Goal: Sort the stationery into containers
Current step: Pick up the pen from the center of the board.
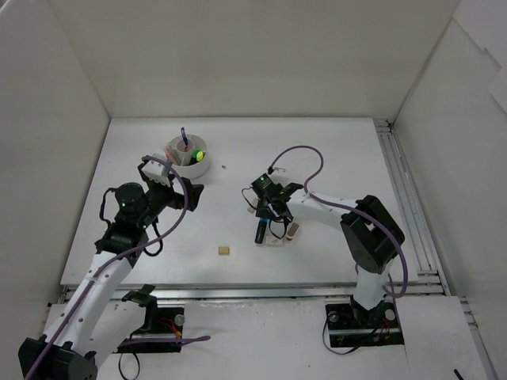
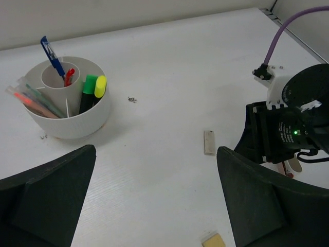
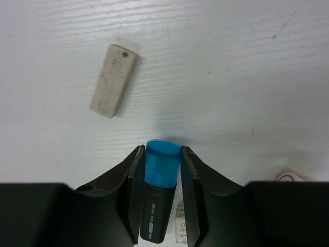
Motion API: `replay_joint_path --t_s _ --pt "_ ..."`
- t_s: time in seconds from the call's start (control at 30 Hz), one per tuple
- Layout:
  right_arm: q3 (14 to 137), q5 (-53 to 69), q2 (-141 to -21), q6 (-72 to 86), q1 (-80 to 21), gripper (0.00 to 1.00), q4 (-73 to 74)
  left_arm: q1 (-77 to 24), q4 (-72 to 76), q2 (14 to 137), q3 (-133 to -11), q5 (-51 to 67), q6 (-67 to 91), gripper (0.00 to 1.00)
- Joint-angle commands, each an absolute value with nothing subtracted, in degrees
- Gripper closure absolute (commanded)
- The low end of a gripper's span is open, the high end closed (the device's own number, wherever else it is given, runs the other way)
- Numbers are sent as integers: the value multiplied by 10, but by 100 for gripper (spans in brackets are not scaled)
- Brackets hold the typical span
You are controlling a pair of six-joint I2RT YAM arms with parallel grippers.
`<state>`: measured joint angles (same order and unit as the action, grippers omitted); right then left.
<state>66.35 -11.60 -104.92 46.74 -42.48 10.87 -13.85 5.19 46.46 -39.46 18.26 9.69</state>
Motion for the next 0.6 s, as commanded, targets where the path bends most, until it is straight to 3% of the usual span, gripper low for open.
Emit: replay_joint_path --t_s 0.0,0.37,0.57 --pt "663 -131 -992 444 -429 100 63 -142 57 488 -436 224 101 0" --pt "599 17 -917 398 -409 100 -99 -177 110 616 -435 459 88 0" --pt "613 15 -888 422 -396 100 -76 -250 106 690 -458 432 78 0"
